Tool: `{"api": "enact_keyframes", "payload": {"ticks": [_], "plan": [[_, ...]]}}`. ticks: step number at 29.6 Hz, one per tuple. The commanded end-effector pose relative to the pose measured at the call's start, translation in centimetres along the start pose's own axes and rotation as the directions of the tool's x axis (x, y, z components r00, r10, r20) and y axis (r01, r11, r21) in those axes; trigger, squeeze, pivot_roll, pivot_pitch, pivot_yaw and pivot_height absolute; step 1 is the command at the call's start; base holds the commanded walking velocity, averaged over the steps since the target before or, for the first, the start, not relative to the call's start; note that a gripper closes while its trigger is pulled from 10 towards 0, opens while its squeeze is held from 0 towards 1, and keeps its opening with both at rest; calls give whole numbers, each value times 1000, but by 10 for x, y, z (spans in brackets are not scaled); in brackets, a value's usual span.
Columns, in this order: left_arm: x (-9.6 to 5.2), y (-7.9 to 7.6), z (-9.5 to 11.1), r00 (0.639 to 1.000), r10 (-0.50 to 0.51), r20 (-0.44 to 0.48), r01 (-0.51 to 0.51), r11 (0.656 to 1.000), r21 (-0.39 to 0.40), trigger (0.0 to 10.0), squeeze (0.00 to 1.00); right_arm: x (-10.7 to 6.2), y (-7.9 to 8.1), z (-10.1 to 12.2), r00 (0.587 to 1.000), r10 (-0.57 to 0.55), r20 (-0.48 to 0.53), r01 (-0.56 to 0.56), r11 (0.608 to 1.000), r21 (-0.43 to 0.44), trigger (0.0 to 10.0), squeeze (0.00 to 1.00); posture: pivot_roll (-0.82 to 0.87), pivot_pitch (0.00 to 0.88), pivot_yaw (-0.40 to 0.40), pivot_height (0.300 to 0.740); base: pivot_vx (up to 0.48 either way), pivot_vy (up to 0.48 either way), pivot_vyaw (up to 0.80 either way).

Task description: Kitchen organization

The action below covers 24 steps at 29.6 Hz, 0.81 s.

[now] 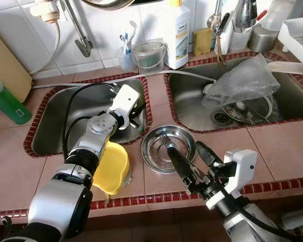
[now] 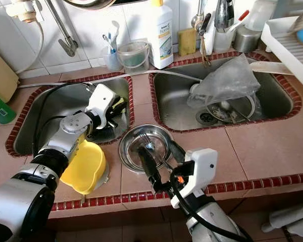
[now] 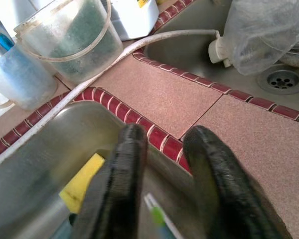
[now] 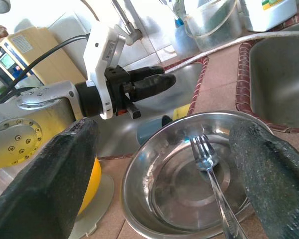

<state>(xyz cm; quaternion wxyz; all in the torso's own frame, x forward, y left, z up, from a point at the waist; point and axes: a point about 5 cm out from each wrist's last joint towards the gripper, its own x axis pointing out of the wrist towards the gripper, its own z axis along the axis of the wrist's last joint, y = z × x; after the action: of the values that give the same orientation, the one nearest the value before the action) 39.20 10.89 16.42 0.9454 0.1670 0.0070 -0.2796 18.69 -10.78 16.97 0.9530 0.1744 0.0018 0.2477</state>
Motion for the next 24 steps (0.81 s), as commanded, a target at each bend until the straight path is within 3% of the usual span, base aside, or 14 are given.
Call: {"api": "enact_keyframes", "payload": {"ticks": [1, 17, 24], "plan": [[-2, 8, 1, 1000, 9, -12, -9, 1000, -11, 10000, 1000, 2, 5, 4, 999, 26, 20, -26, 1000, 9, 10000, 0, -229, 142, 192, 740, 0, 0, 0], [-3, 16, 8, 998, 59, 19, -58, 998, -38, 10000, 1000, 17, -4, 12, 997, 23, 69, -22, 1000, -11, 10000, 0, -200, 109, 165, 740, 0, 0, 0], [-5, 17, 14, 992, 99, 74, -92, 992, -83, 10000, 1000, 32, -18, 21, 990, -24, 137, 32, 998, -53, 10000, 0, -170, 61, 135, 740, 0, 0, 0]]}}
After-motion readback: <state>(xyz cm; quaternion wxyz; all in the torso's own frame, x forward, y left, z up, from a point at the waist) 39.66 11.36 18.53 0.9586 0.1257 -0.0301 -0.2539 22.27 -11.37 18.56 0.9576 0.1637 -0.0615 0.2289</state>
